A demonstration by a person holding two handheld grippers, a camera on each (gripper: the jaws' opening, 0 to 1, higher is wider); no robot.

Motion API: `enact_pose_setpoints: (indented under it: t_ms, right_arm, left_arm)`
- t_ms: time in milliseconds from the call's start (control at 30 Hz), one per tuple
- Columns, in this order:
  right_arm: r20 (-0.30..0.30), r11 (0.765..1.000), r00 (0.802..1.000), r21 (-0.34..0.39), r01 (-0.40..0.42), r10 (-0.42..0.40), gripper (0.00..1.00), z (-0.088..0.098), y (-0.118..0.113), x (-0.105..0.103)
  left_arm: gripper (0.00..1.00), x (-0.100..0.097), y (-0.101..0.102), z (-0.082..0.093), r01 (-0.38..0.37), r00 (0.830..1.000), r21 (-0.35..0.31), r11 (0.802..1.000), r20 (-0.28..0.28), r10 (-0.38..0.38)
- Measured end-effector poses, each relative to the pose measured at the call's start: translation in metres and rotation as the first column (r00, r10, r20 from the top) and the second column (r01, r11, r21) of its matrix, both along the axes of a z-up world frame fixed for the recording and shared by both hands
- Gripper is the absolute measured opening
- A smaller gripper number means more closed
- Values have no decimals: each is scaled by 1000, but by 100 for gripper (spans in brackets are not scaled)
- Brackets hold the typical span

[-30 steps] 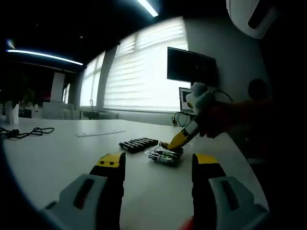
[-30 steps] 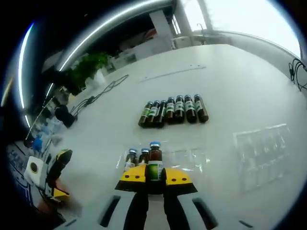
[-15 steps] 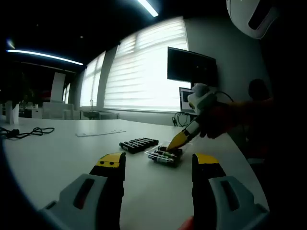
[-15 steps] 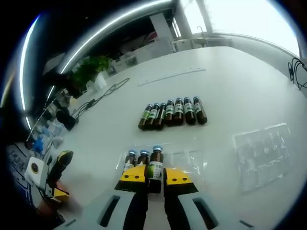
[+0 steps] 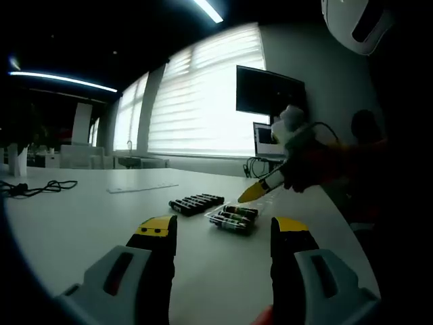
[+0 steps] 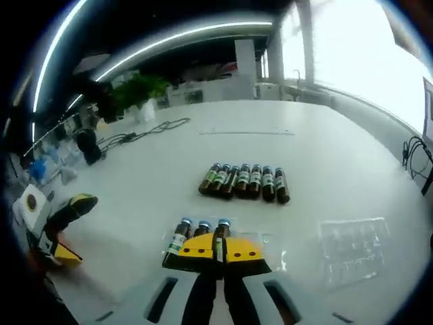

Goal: Grip medicine bottles put into box

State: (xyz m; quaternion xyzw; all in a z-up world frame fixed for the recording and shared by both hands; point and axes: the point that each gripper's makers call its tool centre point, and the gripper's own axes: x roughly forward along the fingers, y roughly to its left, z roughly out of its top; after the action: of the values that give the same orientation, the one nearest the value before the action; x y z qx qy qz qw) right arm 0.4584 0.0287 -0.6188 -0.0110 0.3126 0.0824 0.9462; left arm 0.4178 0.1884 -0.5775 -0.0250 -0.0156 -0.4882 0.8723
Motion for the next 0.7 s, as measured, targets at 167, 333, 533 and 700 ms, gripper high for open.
enact_pose_setpoints:
  t_ms: [167,333,533,700]
  right_arm:
    - [-2,1000,1000,-22,-13,13,0,-3,2,-4]
    - [38,991,997,-122,-55,60,1,-1,3,-4]
    - [21,994,999,-101,-45,47,1,-2,5,-6]
    - [10,996,999,-81,-34,35,2,-3,5,-6]
  left_arm:
    - [48,0,0,0,0,1000,3,1000,0,0]
    - [48,0,0,0,-1,1000,0,1000,0,1]
    - [48,0,0,0,0,1000,1,1000,0,0]
    - [48,0,0,0,0,1000,0,1000,1,0]
